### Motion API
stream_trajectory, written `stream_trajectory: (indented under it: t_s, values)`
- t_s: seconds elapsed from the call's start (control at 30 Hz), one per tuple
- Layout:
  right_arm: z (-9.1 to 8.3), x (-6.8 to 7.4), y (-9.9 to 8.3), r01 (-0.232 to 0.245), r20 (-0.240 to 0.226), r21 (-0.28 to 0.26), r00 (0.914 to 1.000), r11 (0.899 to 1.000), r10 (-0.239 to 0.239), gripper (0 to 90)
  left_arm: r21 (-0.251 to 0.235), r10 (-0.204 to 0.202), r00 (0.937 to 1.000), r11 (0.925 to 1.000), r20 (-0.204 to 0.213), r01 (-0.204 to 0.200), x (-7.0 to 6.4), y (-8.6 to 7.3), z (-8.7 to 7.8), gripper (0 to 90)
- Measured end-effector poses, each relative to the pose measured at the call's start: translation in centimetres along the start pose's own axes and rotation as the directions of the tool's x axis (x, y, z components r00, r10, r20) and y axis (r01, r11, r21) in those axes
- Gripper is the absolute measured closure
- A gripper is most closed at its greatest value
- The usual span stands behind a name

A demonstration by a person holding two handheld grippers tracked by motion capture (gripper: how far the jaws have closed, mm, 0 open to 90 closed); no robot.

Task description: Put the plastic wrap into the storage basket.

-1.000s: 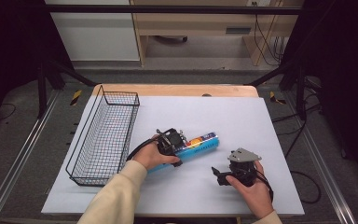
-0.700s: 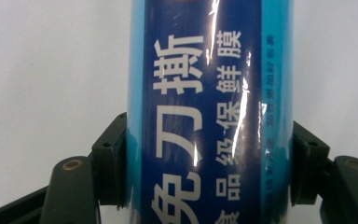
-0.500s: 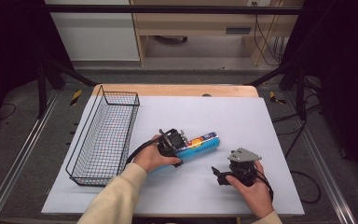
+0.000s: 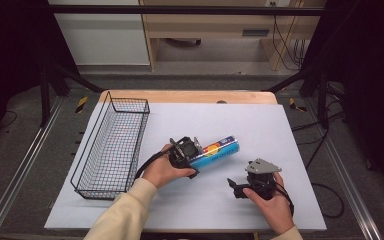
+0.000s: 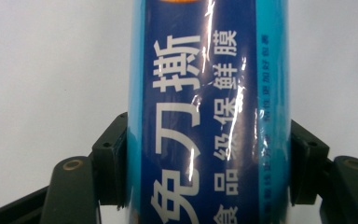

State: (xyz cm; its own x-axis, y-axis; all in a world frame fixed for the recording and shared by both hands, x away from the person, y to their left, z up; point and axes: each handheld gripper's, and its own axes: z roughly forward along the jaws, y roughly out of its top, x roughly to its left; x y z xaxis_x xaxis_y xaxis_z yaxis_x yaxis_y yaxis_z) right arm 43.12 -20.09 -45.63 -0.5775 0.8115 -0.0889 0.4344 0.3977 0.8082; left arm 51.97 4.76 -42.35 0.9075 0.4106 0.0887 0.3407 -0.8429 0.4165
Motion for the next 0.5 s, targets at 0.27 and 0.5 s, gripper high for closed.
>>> stream_trajectory:
  t_s: [0.27, 0.5]
  values:
    - [0.0, 0.1, 0.0, 0.007, 0.001, 0.003, 1.0000, 1.000, -0.007, 6.2, -0.062, -0.017, 0.9988, 0.9980, -0.047, 0.014, -0.6, -0.1, -2.0, 31.8]
    - [0.0, 0.1, -0.1, 0.008, 0.006, 0.003, 1.0000, 1.000, -0.008, 6.2, -0.088, -0.044, 0.9953, 0.9954, -0.087, 0.036, -0.9, -0.6, -3.7, 31.8]
